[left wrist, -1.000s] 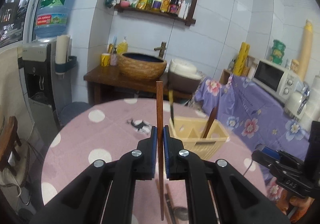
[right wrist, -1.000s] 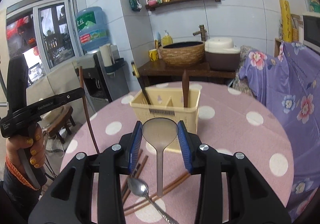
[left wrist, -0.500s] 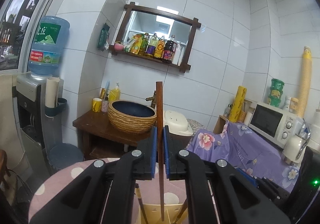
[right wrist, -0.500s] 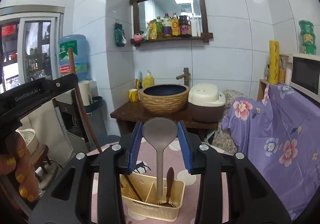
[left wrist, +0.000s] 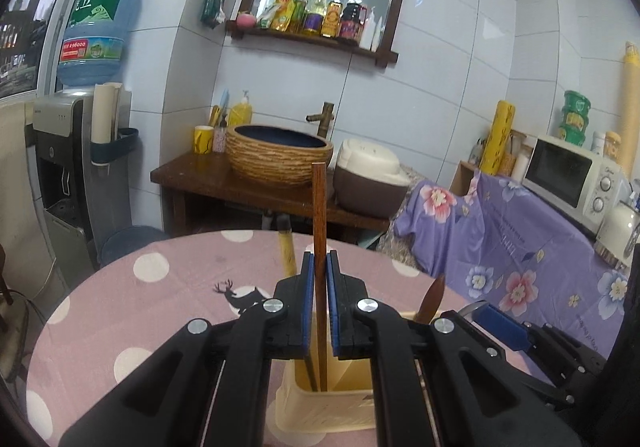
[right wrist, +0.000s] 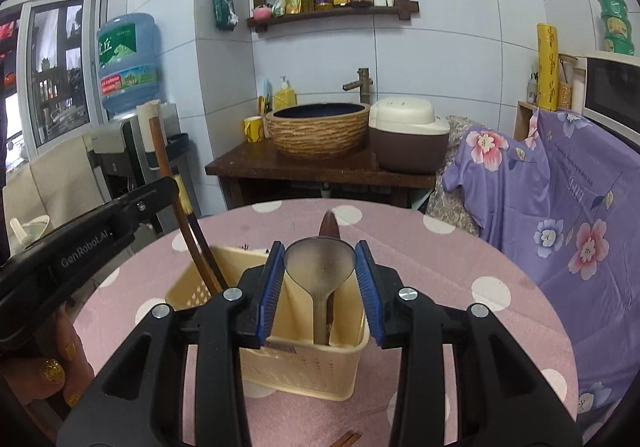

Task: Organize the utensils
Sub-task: 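Lift both utensils over the holder and release them inside, then lower the right tool onto the metal spoon and close on it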

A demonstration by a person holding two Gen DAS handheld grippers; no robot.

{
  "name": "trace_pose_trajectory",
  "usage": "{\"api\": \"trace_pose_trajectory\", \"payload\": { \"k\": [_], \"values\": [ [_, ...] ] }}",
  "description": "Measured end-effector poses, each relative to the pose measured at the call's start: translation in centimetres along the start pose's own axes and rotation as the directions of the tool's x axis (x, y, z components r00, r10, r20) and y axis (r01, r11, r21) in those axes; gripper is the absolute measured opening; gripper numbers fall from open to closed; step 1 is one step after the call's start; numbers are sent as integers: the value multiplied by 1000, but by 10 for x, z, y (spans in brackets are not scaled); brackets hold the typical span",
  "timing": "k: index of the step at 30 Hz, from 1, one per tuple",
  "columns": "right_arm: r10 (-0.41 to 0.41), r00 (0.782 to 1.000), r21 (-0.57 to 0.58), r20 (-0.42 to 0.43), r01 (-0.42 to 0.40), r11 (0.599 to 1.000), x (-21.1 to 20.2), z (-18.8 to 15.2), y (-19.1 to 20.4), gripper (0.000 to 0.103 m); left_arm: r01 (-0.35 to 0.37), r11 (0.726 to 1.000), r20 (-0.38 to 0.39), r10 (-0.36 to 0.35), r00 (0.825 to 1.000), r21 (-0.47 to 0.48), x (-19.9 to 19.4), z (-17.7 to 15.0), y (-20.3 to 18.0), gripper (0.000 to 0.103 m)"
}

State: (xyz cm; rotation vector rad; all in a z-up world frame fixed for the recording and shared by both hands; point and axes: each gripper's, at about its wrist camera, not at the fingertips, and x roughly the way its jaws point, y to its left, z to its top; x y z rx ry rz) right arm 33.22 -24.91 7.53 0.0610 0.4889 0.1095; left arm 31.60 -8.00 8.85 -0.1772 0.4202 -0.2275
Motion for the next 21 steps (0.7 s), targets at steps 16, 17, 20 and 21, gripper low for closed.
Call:
{"api": "trace_pose_trajectory", "payload": {
  "k": [16, 17, 20, 21],
  "values": [
    [23, 998, -19, 63, -22, 1000, -19, -16, 0, 58, 30, 999, -54, -29, 998, 34, -14, -15, 8, 36],
    [33, 997, -27, 69, -31, 999, -26, -19, 1, 58, 41, 999, -58, -39, 998, 28, -21, -17, 12, 42],
    [82, 995, -72, 64, -78, 994, -46, -32, 5, 64, 50, 997, -88, -44, 995, 62, -38, -29, 18, 61],
    [102, 993, -88, 58, -96, 991, -51, -37, 7, 66, 49, 995, -106, -40, 994, 84, -41, -33, 18, 68]
  ]
}}
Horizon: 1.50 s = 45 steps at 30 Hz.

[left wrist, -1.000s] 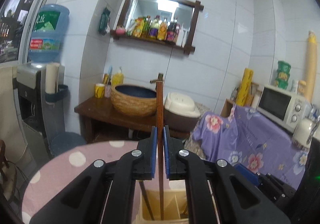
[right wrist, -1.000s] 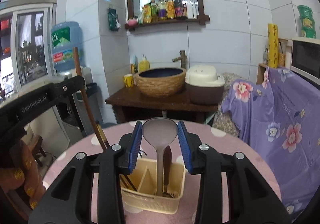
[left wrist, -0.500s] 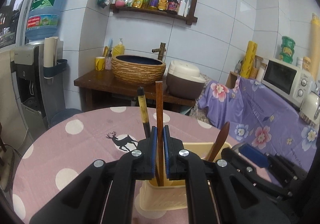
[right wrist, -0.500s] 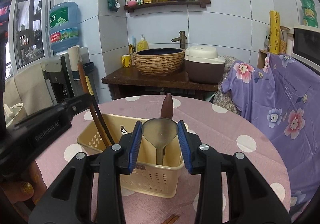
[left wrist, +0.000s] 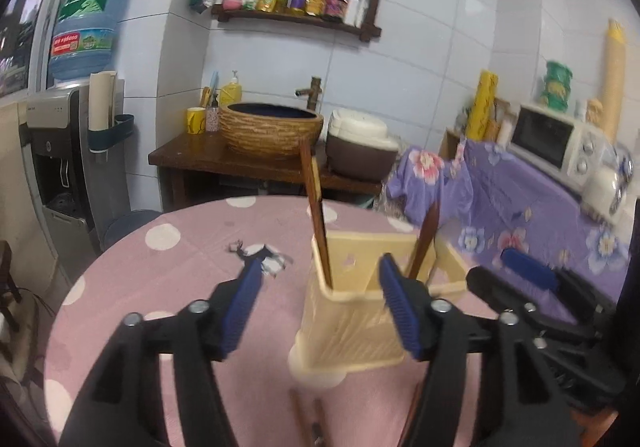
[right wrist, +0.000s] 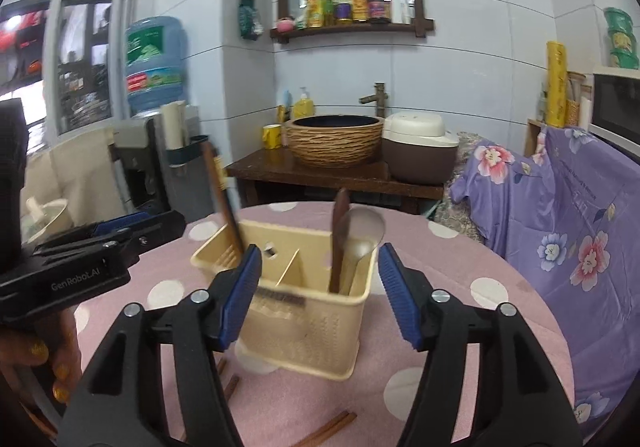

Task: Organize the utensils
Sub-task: 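Lower the right tool onto the metal spoon and close on it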

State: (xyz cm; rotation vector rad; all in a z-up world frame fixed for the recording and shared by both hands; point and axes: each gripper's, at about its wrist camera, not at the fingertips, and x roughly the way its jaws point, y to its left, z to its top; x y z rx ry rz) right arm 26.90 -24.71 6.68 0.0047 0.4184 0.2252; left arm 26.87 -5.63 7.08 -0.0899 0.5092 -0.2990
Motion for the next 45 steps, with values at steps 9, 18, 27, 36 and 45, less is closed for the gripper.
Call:
{"api": "trace_pose_trajectory", "payload": {
  "k": [9, 18, 27, 36, 45],
  "values": [
    [173, 965, -50, -198, -186, 981, -28, -84, 34, 74, -9, 1000, -99, 6, 995, -27, -29, -75, 25, 96],
    [133, 955, -143, -266, -175, 974, -33, -130, 48, 81, -113, 994, -123, 111, 986, -12, -43, -126, 46, 98],
    [210, 902, -162, -377, -288, 944, -8, -136, 56, 80, -78, 997, -221, 76, 972, -3, -45, -148, 46, 98],
    [325, 803, -222, -500, -482, 848, 32, -127, 68, 72, -51, 998, -221, 54, 974, 21, -51, -150, 44, 98],
    [326, 740, -246, -588, -548, 800, 48, -131, 62, 62, -41, 999, -223, 43, 974, 15, -52, -151, 45, 97]
  ]
}}
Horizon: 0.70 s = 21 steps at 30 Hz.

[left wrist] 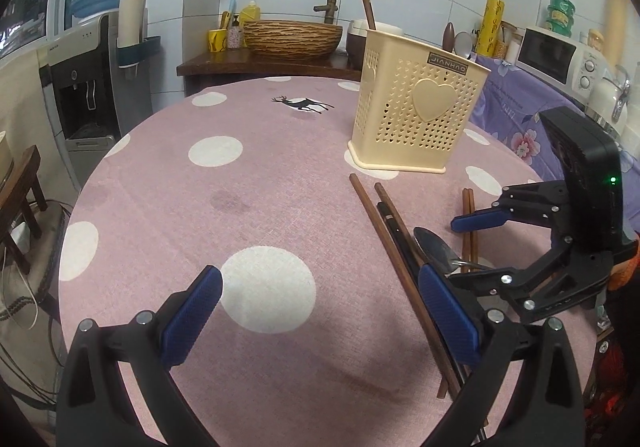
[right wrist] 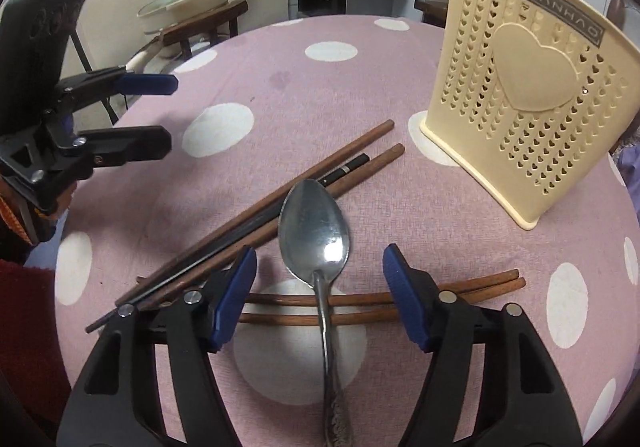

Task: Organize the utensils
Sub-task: 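Lower the right tool onto the metal spoon and close on it, then lift the metal spoon toward the holder while the left tool grasps a chopstick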

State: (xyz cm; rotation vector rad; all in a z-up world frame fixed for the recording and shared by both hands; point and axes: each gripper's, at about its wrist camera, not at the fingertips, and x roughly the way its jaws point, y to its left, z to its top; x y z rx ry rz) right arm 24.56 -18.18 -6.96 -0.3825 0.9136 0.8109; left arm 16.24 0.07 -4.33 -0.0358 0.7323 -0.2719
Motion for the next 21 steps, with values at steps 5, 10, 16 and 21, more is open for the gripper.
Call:
{"api": "trace_pose_trajectory", "payload": {
  "k": [5, 10, 16, 21],
  "values": [
    [0, 1000, -25, 5, 0, 1000, 10, 1, 4, 61, 2, 1000, -9, -2, 1000, 13, 2, 1, -3, 96],
    [-12, 1000, -6, 20, 12, 1000, 10, 4, 4, 49, 4, 1000, -18, -4, 1000, 13, 5, 4, -4, 92],
    [-27, 999, 18, 19, 27, 999, 8, 6, 6, 39, 9, 1000, -31, -10, 999, -2, 9, 8, -3, 90],
    [-48, 996, 90, 75, 41, 995, -5, 3, 0, 38, 19, 1000, -25, -18, 1000, 4, 9, 10, -5, 90]
  ]
}}
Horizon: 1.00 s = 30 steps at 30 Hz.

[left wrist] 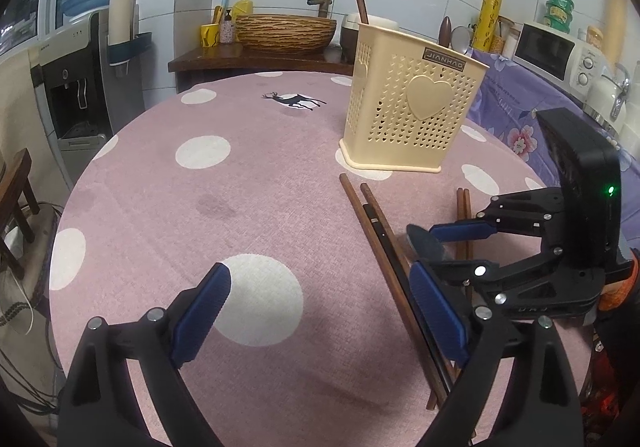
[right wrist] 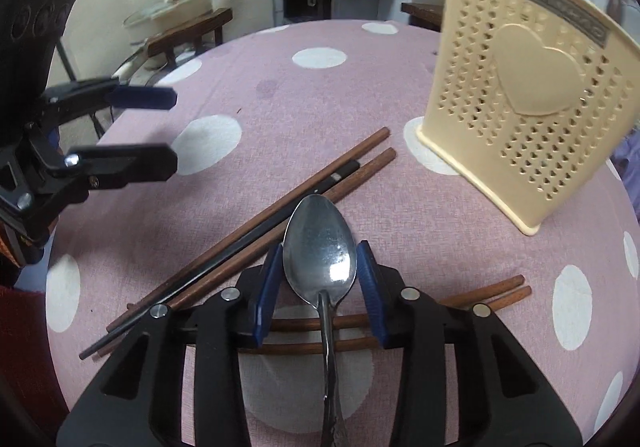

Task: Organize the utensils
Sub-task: 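Lift the metal spoon toward the holder while the left tool grasps a chopstick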

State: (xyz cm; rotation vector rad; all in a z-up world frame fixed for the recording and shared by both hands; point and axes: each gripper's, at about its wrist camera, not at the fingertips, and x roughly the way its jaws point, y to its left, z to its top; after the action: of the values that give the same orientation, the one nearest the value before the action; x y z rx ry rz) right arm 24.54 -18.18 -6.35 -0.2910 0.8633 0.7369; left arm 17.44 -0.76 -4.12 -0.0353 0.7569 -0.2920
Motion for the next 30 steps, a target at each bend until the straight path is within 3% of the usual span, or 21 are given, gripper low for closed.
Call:
{"api": "trace_pose_trajectory", "payload": {
  "k": [6, 11, 16, 21, 27, 30],
  "values": [
    [-47, 981, 172, 187, 14, 985, -56, -6, -12, 38, -6, 1000, -2, 6, 1000, 10, 5, 4, -2, 90],
    [-162, 934, 321, 319, 54, 946, -111, -22, -18, 38, -8, 1000, -6, 8, 1000, 23, 11, 12, -6, 82],
    [-234, 906, 377, 354, 91, 922, -135, -31, -16, 38, 17, 1000, -41, -17, 999, 9, 23, 20, -10, 58],
    [-243, 899, 408, 365, 80, 909, -140, -36, -14, 38, 27, 999, -99, -25, 995, 21, 44, 30, -18, 34],
    [-257, 887, 413, 383, 84, 907, -143, -41, -5, 38, 24, 1000, -130, -23, 991, 2, 70, 46, -27, 34],
    [-253, 888, 414, 384, 79, 907, -143, -43, -3, 38, -11, 1000, -157, 8, 988, -20, 88, 52, -29, 25]
  ]
}}
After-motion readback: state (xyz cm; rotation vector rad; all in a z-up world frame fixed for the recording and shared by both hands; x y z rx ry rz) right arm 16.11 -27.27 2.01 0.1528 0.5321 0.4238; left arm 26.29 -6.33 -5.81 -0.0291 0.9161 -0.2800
